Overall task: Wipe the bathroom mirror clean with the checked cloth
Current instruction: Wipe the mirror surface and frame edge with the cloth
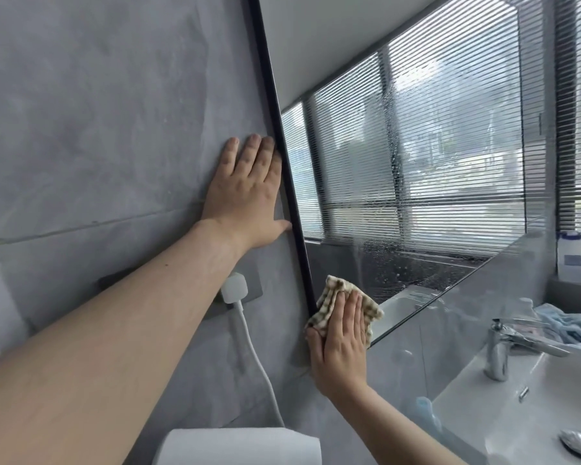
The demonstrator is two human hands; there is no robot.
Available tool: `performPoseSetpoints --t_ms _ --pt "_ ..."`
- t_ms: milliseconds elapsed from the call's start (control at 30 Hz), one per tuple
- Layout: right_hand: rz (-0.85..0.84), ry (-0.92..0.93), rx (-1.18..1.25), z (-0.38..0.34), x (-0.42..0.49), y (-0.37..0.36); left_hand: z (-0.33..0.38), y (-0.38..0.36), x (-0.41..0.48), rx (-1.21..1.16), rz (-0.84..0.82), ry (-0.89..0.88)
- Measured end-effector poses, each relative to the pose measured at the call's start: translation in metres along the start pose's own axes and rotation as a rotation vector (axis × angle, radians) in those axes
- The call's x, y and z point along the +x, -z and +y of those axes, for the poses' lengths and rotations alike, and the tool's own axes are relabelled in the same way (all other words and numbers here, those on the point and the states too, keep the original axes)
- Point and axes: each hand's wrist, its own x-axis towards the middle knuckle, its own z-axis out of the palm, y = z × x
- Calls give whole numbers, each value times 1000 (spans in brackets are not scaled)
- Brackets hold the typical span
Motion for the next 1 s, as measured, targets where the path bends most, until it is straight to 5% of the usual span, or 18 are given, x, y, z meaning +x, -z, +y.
performPoseSetpoints --t_ms 167,333,567,800,1000 --pt "-111 -113 18 25 -49 -2 0 1 -1 -10 -5 -1" --pt "-199 -8 -10 42 -50 26 -2 3 -2 -38 -21 -23" --pt "-225 -444 484 27 1 109 -5 7 -5 -74 -45 -31" --pt "-538 -201 362 -32 62 151 -9 8 -8 -86 -62 -47" --pt "-374 -119 157 -49 116 144 -11 7 -10 -107 -59 -56"
